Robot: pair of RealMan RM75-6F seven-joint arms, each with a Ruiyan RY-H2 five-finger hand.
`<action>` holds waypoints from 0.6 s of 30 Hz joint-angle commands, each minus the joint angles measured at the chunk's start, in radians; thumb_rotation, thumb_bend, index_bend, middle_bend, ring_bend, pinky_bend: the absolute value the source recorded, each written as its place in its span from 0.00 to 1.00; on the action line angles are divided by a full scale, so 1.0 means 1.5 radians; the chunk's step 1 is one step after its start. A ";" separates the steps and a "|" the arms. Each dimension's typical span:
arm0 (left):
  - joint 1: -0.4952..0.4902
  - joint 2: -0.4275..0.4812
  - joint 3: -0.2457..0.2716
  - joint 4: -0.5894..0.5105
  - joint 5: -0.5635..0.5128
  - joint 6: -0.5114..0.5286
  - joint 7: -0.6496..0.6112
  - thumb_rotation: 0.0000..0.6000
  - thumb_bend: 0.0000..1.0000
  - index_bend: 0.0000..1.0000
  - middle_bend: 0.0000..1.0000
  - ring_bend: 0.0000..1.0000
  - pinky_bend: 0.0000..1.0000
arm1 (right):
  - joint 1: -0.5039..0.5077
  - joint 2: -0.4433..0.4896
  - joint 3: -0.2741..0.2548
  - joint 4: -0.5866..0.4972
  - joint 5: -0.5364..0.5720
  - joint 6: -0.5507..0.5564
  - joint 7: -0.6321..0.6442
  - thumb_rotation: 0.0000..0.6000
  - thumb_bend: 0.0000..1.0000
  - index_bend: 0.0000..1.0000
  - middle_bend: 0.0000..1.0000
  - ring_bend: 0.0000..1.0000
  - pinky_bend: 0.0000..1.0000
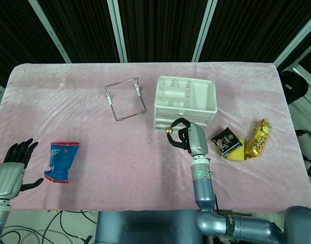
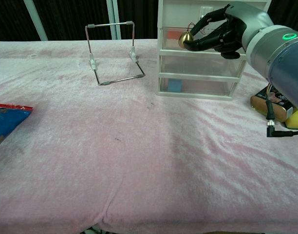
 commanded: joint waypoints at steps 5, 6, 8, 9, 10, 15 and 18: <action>-0.001 0.001 -0.001 0.000 -0.001 -0.001 -0.003 1.00 0.00 0.00 0.00 0.00 0.00 | 0.003 -0.015 -0.009 0.020 -0.002 -0.009 0.004 1.00 0.31 0.54 0.95 1.00 0.98; -0.001 0.001 -0.001 0.000 -0.001 -0.001 -0.003 1.00 0.00 0.00 0.00 0.00 0.00 | 0.003 -0.016 -0.010 0.022 -0.003 -0.009 0.003 1.00 0.30 0.54 0.95 1.00 0.98; -0.001 0.001 -0.001 0.000 0.000 -0.001 -0.003 1.00 0.00 0.00 0.00 0.00 0.00 | 0.003 -0.019 -0.013 0.025 -0.004 -0.009 0.001 1.00 0.28 0.53 0.95 1.00 0.98; -0.001 0.001 -0.001 0.001 0.000 -0.001 -0.004 1.00 0.00 0.00 0.00 0.00 0.00 | 0.003 -0.020 -0.014 0.026 -0.004 -0.009 0.001 1.00 0.26 0.50 0.95 1.00 0.98; -0.001 0.001 -0.001 0.001 -0.001 -0.002 -0.004 1.00 0.00 0.00 0.00 0.00 0.00 | 0.002 -0.020 -0.016 0.027 -0.004 -0.010 0.000 1.00 0.25 0.48 0.95 1.00 0.98; -0.001 0.001 -0.001 0.001 0.000 -0.001 -0.006 1.00 0.00 0.00 0.00 0.00 0.00 | -0.004 -0.019 -0.024 0.027 -0.010 -0.015 0.005 1.00 0.15 0.25 0.95 1.00 0.98; -0.001 0.001 -0.001 0.002 0.000 -0.001 -0.006 1.00 0.00 0.00 0.00 0.00 0.00 | -0.006 -0.017 -0.030 0.027 -0.016 -0.019 0.004 1.00 0.11 0.14 0.95 1.00 0.98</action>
